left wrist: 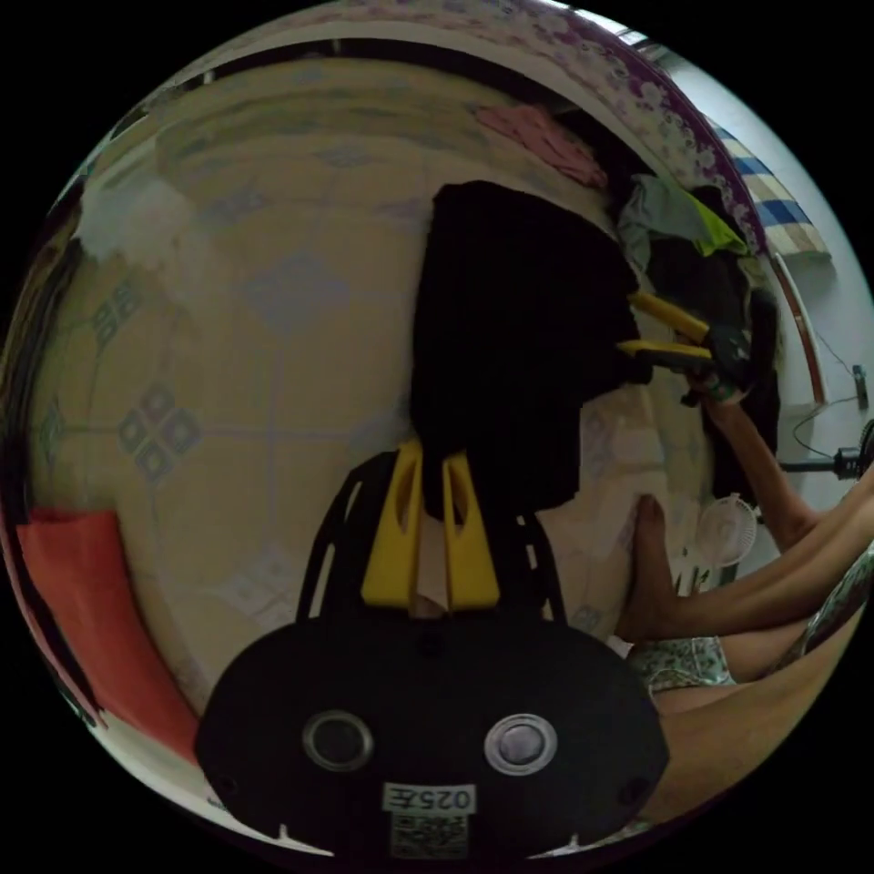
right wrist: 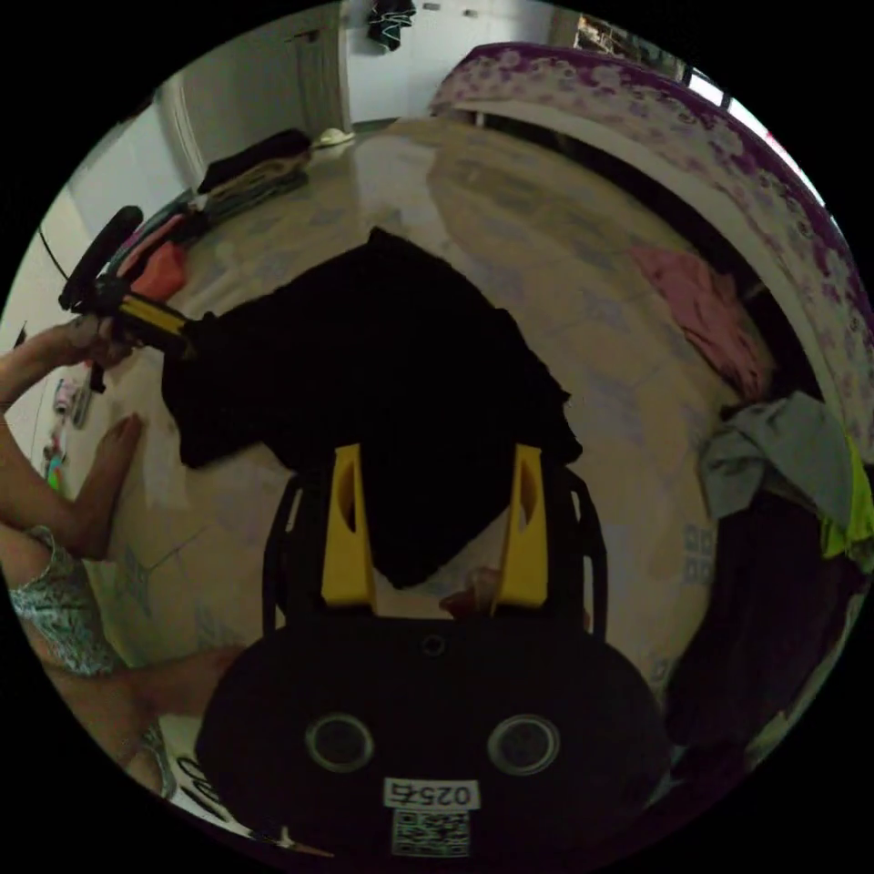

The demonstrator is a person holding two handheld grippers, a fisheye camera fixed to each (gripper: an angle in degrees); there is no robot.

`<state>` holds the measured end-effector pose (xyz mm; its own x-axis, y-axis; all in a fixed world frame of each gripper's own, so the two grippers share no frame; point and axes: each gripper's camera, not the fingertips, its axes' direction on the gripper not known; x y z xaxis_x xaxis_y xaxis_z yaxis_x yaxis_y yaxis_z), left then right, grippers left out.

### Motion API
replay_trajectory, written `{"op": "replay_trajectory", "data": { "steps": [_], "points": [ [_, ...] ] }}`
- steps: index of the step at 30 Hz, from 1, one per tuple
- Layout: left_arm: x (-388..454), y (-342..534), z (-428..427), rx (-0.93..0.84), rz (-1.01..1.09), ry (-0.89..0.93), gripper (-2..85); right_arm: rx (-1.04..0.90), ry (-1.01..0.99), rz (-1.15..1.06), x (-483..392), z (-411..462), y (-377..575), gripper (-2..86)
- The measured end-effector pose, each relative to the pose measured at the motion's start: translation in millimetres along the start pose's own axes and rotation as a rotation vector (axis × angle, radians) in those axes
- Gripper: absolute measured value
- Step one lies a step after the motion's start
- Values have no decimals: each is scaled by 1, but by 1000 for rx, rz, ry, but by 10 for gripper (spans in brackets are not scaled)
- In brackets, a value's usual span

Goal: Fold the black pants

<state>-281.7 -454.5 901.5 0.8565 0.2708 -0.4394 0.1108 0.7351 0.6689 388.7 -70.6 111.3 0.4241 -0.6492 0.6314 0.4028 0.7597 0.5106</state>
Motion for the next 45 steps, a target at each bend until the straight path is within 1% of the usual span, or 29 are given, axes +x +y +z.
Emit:
{"op": "replay_trajectory", "data": {
  "steps": [4, 6, 8, 9, 10, 11, 12, 14, 15, 16, 17, 19, 20, 22, 24, 26, 27, 29, 31, 32, 33, 35, 36, 38, 39, 41, 43, 44, 45],
  "points": [
    [-23, 13, 12, 81, -112, 80, -6, 7, -64, 171, 34, -22, 2, 216],
    [-27, 17, 17, 97, -140, 91, -5, 57, -66, 281, 53, -46, 12, 206],
    [-28, 22, 23, 121, -153, 74, -4, 109, -130, 481, 84, -70, 36, 190],
    [-28, 24, 25, 125, -152, 66, -4, 113, -181, 536, 94, -72, 43, 187],
    [-27, 25, 28, 129, -143, 49, -3, 117, -303, 652, 113, -68, 58, 180],
    [-26, 27, 31, 132, -132, 33, -3, 131, -399, 716, 128, -60, 71, 152],
    [-26, 28, 33, 134, -129, 29, -2, 163, -421, 730, 134, -61, 77, 128],
    [-29, 32, 39, 146, -149, 33, -3, 200, -574, 823, 158, -51, 88, 57],
    [-31, 34, 40, 153, -164, 40, -3, 221, -613, 849, 163, -51, 91, 40],
    [-36, 36, 43, 172, -201, 55, -5, 279, -725, 891, 174, -52, 96, 6],
    [-47, 39, 42, 204, -278, 79, -7, 359, -867, 922, 184, -57, 101, 0],
    [-66, 41, 35, 277, -393, 139, -10, 465, -1018, 912, 195, -75, 101, -6],
    [-72, 35, 25, 319, -384, 131, -11, 502, -1064, 874, 201, -91, 94, -8],
    [-73, 19, 3, 375, -300, 50, -12, 505, -1063, 780, 211, -120, 71, -9],
    [-69, -3, -26, 448, -223, -16, -12, 512, -1007, 668, 220, -155, 40, -9],
    [-51, -26, -72, 582, -139, -165, -11, 598, -941, 554, 228, -202, 5, -10],
    [-44, -29, -84, 620, -115, -218, -10, 630, -948, 537, 231, -213, -1, -10],
    [-3, -25, -129, 778, -5, -436, -8, 769, -1000, 478, 233, -262, -13, -10],
    [28, -9, -153, 873, 96, -560, -6, 815, -1013, 460, 230, -295, -9, -9],
    [43, -2, -160, 848, 169, -593, -2, 825, -1004, 459, 228, -312, 1, -9],
    [49, 1, -162, 805, 196, -583, 0, 824, -994, 456, 228, -320, 8, -9],
    [60, 10, -144, 624, 248, -411, 8, 721, -926, 464, 229, -332, 36, -7],
    [60, 13, -133, 580, 256, -356, 11, 683, -897, 471, 229, -331, 45, -7],
    [52, 28, -70, 390, 226, -87, 22, 486, -767, 506, 226, -308, 83, 2],
    [47, 32, -49, 325, 205, -14, 24, 436, -737, 523, 225, -298, 94, 5],
    [19, 53, 35, 62, 19, 256, 28, 283, -562, 651, 215, -255, 144, 26],
    [-5, 76, 80, -5, -165, 379, 14, 177, -476, 754, 209, -226, 180, 56],
    [-16, 88, 92, -5, -244, 377, 8, 166, -484, 843, 205, -213, 202, 69],
    [-19, 93, 93, 8, -280, 365, 9, 180, -501, 877, 203, -209, 211, 75]
  ]
}}
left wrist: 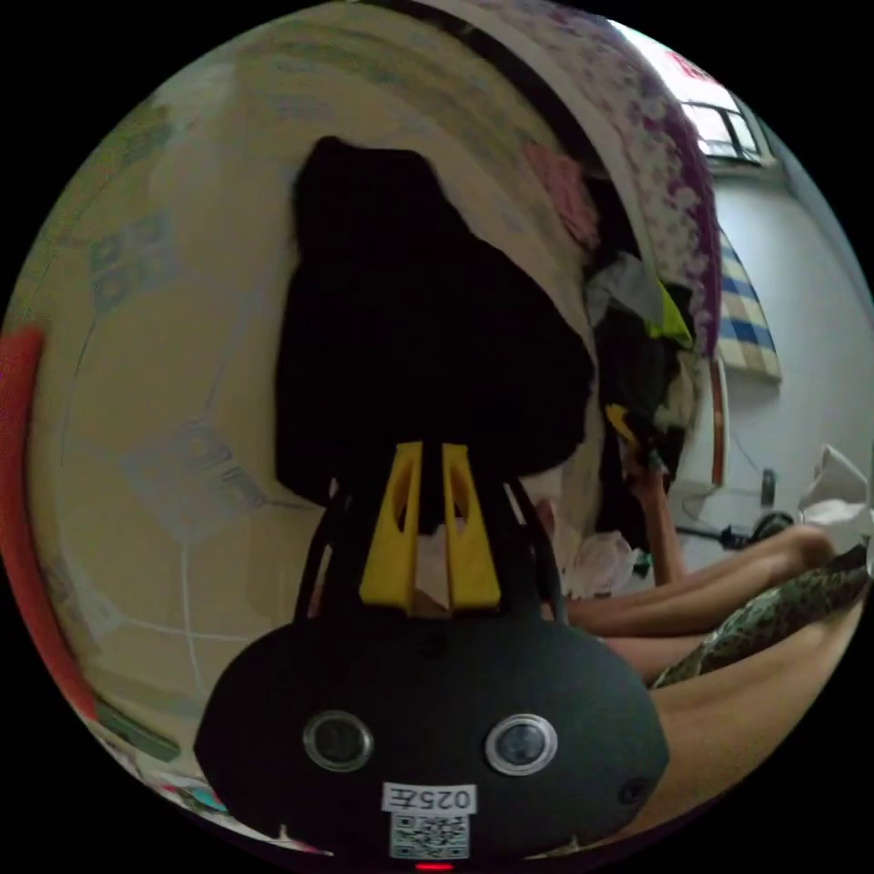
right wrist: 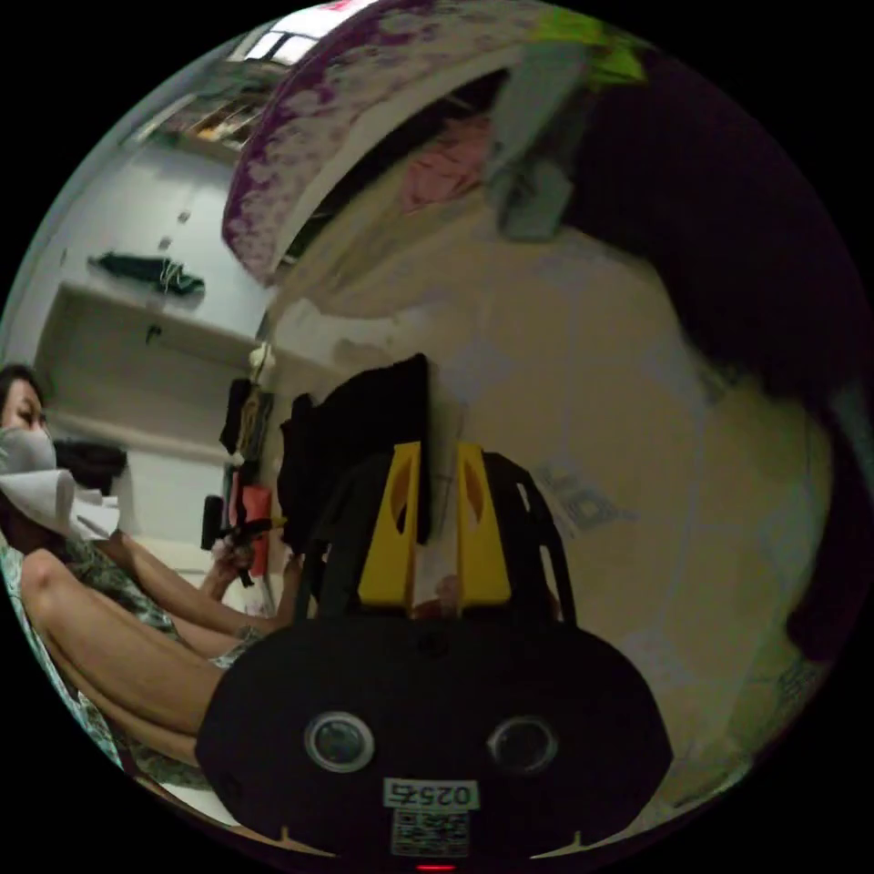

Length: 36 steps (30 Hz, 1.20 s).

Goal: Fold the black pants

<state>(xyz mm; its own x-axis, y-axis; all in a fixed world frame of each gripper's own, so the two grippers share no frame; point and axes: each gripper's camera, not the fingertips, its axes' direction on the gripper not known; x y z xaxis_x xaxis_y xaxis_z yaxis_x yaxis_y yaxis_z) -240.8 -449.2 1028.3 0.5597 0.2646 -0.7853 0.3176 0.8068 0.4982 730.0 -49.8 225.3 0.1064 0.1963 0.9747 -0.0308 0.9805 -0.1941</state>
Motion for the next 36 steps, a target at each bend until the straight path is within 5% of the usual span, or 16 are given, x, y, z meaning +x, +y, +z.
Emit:
{"op": "replay_trajectory", "data": {
  "steps": [6, 10, 16, 22, 27, 33, 36],
  "points": [
    [18, 13, -44, 148, -7, -192, 28, 112, -141, 88, 6, 16, 41, 118],
    [65, 16, -41, 256, 253, -112, 46, -2, -18, 20, -14, 51, 36, 130],
    [159, 32, 68, 102, 673, 62, 107, -60, 52, -99, -56, 83, 41, 15],
    [228, 89, 122, 135, 928, -34, 152, 15, -327, -2, -91, 66, 60, -6],
    [241, 130, 117, 245, 983, -185, 158, -15, -432, 5, -122, 99, 67, -8],
    [218, 156, 84, 296, 791, -282, 158, -124, -463, -70, -172, 167, 82, -8],
    [198, 160, 66, 342, 630, -276, 81, -191, -488, -133, -194, 194, 96, -5]
  ]
}}
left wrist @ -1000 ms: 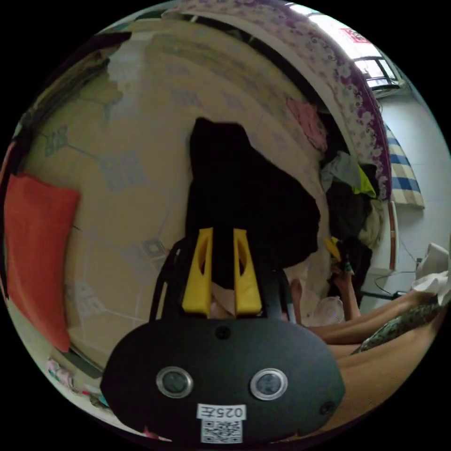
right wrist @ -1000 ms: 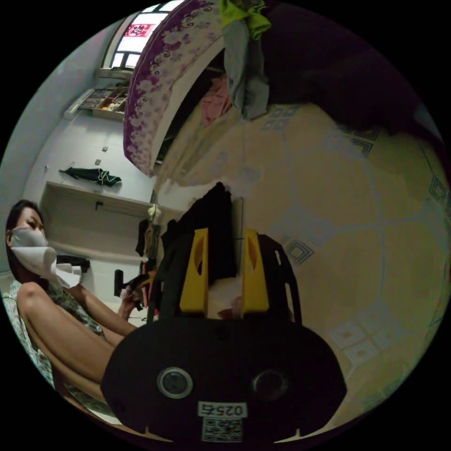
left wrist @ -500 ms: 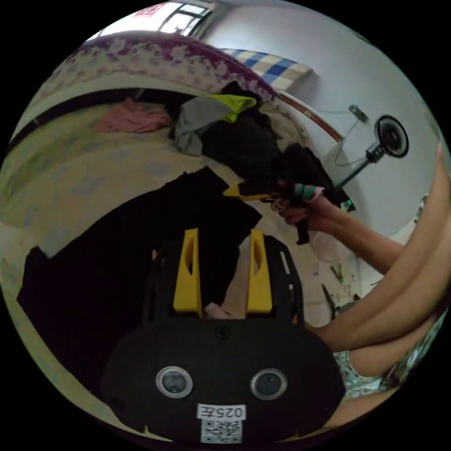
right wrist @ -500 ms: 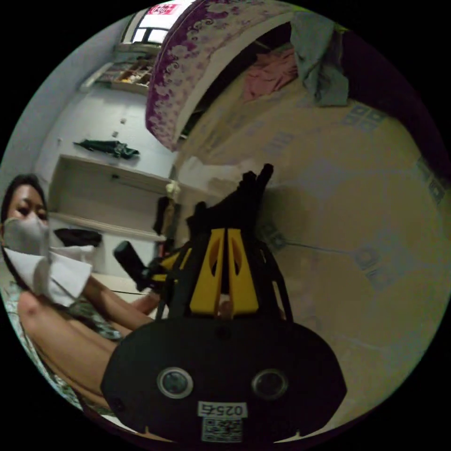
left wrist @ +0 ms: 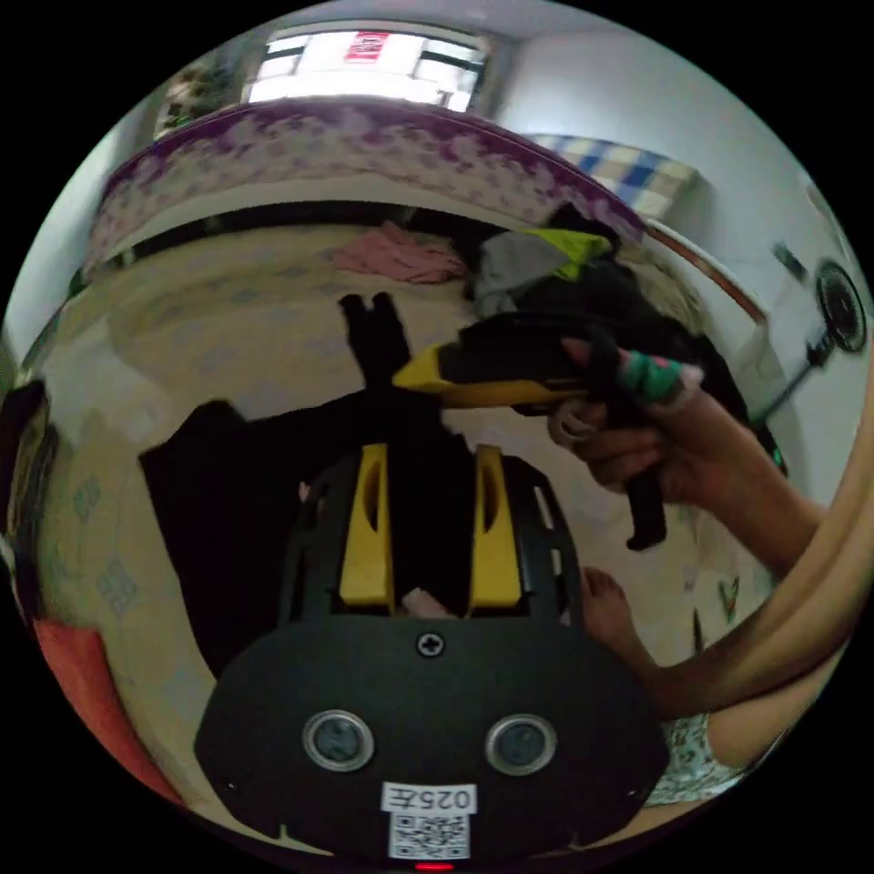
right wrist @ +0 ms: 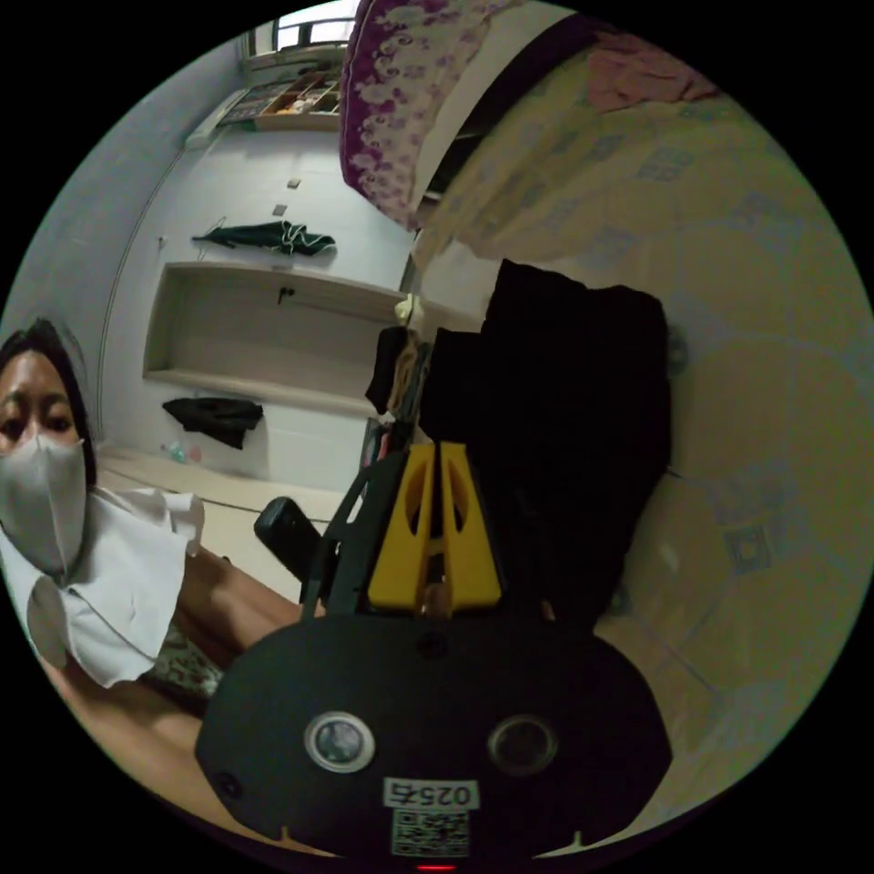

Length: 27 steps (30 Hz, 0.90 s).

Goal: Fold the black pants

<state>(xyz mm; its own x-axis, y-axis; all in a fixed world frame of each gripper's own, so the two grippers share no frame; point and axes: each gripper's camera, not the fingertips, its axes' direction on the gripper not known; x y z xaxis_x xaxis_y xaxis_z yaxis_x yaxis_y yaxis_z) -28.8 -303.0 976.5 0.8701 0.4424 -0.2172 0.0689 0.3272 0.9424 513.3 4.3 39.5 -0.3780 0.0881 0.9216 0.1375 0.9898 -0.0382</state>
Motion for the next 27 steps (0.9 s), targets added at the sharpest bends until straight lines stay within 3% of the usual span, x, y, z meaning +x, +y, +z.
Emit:
{"op": "replay_trajectory", "data": {
  "steps": [4, 7, 9, 15, 17, 21, 27],
  "points": [
    [-41, 13, -25, 9, -235, 230, 30, 44, -128, -168, -13, 10, 15, 27],
    [-77, 17, -52, 76, -404, 399, 14, 155, -76, -229, -15, -6, 40, 94],
    [-81, 0, -78, 170, -346, 430, 11, 171, 23, -237, -11, -9, 59, 130],
    [-16, -134, -152, 330, 116, 552, 11, 220, 210, -292, -5, 16, 125, 190],
    [30, -190, -176, 357, 259, 592, 12, 347, 278, -350, -20, 32, 140, 205],
    [90, -260, -222, 407, 346, 663, 13, 580, 432, -498, -51, 57, 146, 217],
    [150, -318, -327, 550, 482, 708, 10, 850, 882, -522, -72, 73, 120, 237]
  ]
}}
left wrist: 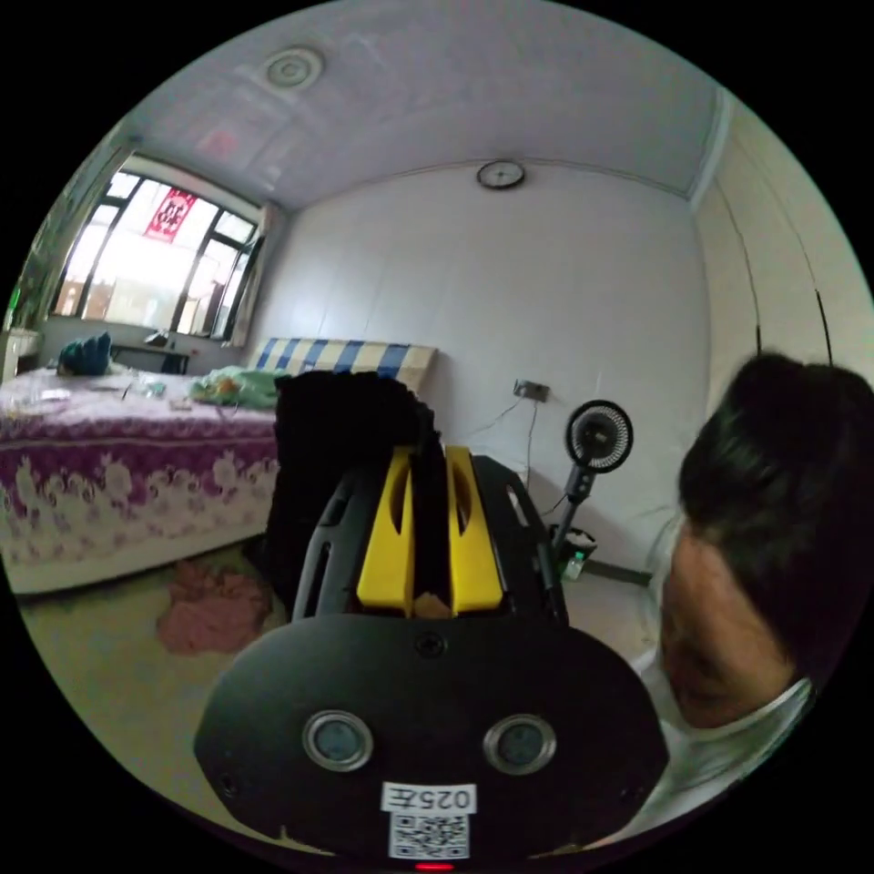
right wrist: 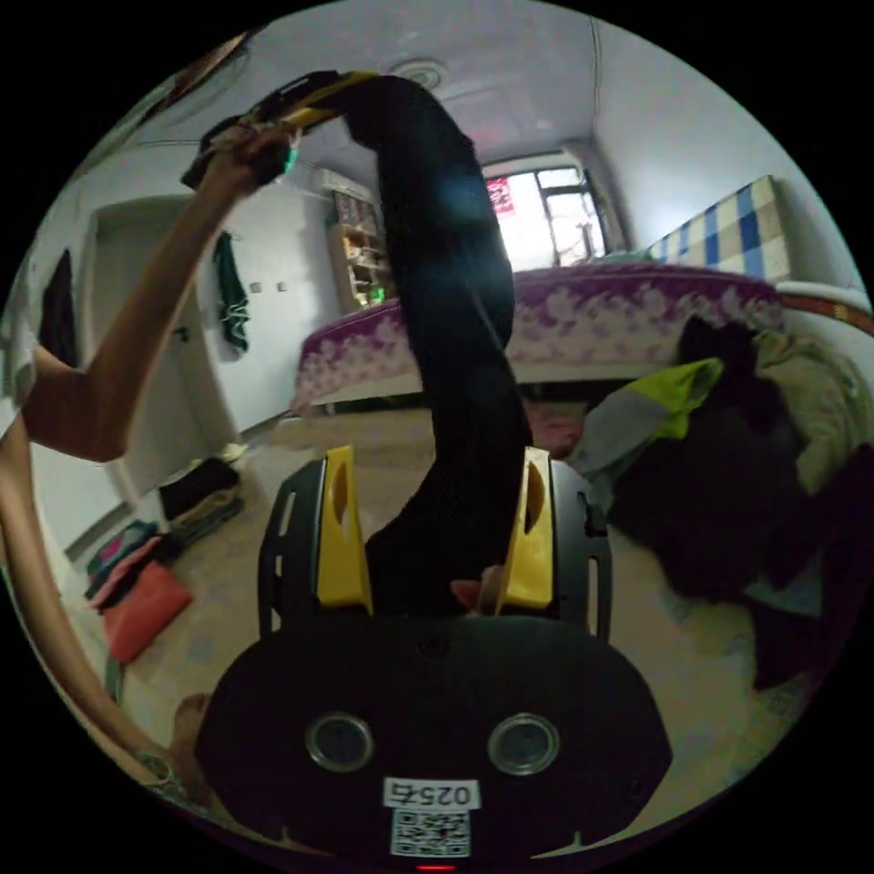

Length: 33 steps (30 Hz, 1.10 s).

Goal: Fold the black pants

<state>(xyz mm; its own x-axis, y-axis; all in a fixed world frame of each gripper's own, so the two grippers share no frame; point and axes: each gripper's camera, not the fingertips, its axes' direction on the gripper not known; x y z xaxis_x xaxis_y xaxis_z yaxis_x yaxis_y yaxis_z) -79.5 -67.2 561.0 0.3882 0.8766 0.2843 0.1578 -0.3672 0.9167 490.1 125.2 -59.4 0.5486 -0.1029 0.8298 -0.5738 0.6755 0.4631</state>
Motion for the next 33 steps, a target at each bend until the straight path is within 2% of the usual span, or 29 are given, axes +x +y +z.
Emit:
{"op": "replay_trajectory", "data": {
  "steps": [3, 6, 9, 12, 14, 16, 17, 20, 23, 24, 26, 27, 30, 33],
  "points": [
    [16, -44, -34, 111, 17, 63, 7, -27, 115, 9, 14, 23, -6, 231],
    [23, -76, -83, 243, 42, 49, 8, -171, 160, 20, 28, 59, 5, 194],
    [13, -88, -145, 334, -3, -133, 9, -178, 337, -65, 31, 80, 38, 38],
    [-27, -67, -208, 305, -152, -330, 11, -155, 477, -275, 22, 90, 62, -2],
    [-74, -17, -255, 219, -344, -457, 14, -226, 533, -451, 13, 103, 72, -7],
    [-112, 41, -285, 107, -525, -549, 14, -373, 445, -514, 8, 120, 85, -7],
    [-135, 92, -303, 45, -695, -583, 13, -564, 295, -484, 8, 139, 98, -6],
    [-163, 219, -329, -109, -1017, -601, 11, -969, 31, -332, 20, 194, 162, -2],
    [-155, 291, -338, -303, -1196, -670, 17, -1164, -72, -107, 38, 231, 227, 17],
    [-149, 297, -341, -301, -1202, -678, 18, -1194, -98, -64, 41, 238, 236, 29],
    [-126, 303, -365, -144, -1210, -683, 23, -1163, -126, 72, 44, 255, 254, 60],
    [-123, 302, -369, -134, -1205, -687, 25, -1132, -128, 106, 44, 258, 255, 63],
    [-109, 276, -382, -252, -1159, -818, 33, -956, -82, 216, 43, 270, 251, 70],
    [-97, 243, -394, -371, -1123, -952, 36, -829, -143, 281, 39, 295, 250, 81]
  ]
}}
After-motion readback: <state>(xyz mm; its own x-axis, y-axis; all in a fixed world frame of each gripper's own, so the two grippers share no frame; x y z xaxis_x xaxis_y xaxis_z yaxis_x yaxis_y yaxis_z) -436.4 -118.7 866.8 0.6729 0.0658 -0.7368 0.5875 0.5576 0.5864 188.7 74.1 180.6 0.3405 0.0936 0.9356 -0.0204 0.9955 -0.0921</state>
